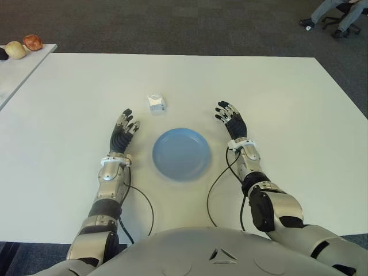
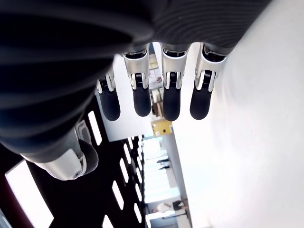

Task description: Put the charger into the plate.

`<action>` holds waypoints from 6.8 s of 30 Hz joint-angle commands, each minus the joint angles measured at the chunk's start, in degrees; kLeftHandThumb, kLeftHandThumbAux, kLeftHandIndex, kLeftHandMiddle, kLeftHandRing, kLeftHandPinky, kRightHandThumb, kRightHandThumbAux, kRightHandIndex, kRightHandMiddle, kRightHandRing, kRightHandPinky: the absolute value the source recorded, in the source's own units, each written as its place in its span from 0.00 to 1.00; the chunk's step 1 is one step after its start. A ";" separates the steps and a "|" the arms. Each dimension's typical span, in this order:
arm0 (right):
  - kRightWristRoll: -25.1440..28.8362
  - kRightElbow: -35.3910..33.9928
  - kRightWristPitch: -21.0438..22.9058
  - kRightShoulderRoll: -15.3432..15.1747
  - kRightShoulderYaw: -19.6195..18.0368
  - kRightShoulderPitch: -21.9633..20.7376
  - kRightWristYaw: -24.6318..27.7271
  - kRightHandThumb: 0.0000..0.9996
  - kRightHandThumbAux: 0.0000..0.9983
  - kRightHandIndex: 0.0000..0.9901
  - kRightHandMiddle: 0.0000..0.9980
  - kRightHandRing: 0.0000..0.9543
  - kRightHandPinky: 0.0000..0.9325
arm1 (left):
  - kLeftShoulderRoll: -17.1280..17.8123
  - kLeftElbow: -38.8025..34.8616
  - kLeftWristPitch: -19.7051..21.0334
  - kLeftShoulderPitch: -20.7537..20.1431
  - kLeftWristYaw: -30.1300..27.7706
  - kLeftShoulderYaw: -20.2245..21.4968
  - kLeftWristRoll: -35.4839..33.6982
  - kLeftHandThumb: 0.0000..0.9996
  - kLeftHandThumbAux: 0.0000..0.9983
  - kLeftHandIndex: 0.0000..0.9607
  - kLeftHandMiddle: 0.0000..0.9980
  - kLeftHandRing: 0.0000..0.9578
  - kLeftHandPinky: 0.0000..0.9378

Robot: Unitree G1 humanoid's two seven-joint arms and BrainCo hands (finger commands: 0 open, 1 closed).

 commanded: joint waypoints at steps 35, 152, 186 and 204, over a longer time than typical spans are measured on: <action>-1.89 3.62 3.22 2.16 1.22 2.99 -3.06 0.25 0.64 0.16 0.15 0.15 0.22 | 1.53 -6.51 7.71 7.02 0.96 1.24 -0.66 0.05 0.72 0.00 0.04 0.03 0.07; 0.84 -2.99 2.34 2.58 -0.66 7.58 1.12 0.20 0.62 0.18 0.16 0.16 0.22 | 15.21 33.93 7.83 -37.12 30.44 -51.77 58.60 0.00 0.76 0.00 0.00 0.00 0.00; 2.70 -6.34 5.79 2.18 -1.25 8.75 2.79 0.25 0.61 0.20 0.18 0.17 0.24 | 12.86 33.94 9.14 -33.35 14.39 -43.45 45.44 0.00 0.58 0.00 0.00 0.00 0.04; 2.70 -7.06 6.51 2.36 -1.30 8.74 2.72 0.26 0.61 0.19 0.18 0.17 0.23 | 18.90 25.11 2.86 -27.87 9.89 -41.85 42.15 0.00 0.55 0.00 0.00 0.00 0.05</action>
